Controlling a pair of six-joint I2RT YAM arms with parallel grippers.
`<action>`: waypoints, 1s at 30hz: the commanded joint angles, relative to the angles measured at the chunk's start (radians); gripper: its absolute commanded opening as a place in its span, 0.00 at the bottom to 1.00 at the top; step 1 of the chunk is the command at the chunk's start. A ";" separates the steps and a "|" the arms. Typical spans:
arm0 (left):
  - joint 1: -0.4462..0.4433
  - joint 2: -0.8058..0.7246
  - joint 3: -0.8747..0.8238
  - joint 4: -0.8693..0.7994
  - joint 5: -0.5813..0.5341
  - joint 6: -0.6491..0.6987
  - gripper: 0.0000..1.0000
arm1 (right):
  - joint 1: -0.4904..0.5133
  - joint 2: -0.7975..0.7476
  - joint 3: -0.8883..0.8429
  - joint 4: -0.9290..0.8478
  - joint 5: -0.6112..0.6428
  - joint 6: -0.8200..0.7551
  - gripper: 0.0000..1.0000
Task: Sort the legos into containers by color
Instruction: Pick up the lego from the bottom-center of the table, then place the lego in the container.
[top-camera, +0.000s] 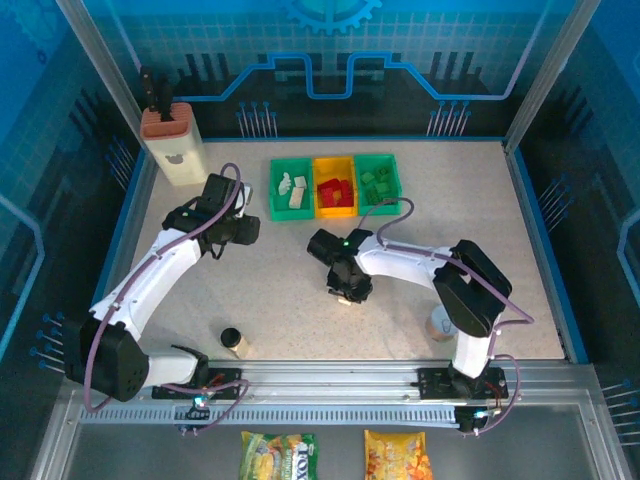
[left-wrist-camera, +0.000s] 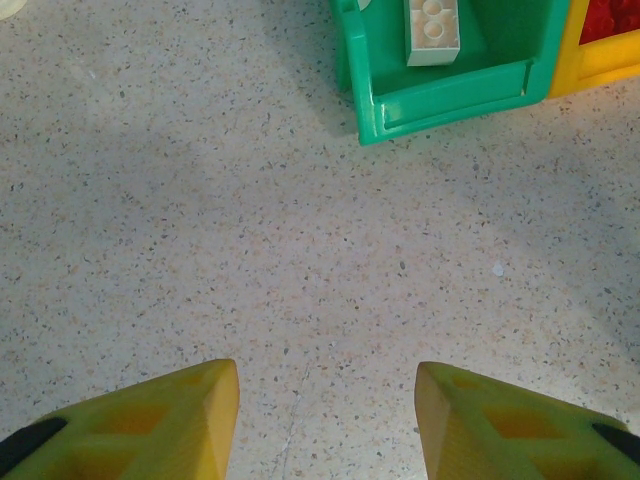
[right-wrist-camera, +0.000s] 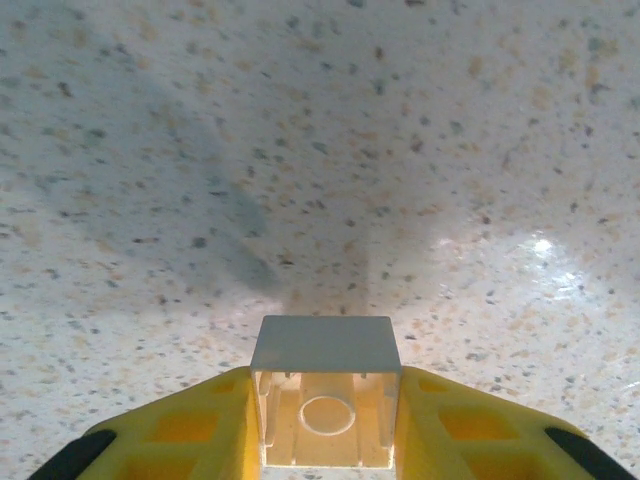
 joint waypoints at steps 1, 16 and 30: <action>0.014 -0.030 -0.013 0.021 0.016 0.002 0.51 | 0.014 0.026 0.065 -0.020 0.046 -0.101 0.35; 0.027 -0.040 -0.021 0.035 0.014 -0.006 0.51 | -0.040 0.162 0.344 0.132 0.078 -0.594 0.32; 0.031 -0.040 -0.029 0.045 0.003 -0.009 0.51 | -0.162 0.346 0.632 0.301 -0.028 -0.739 0.31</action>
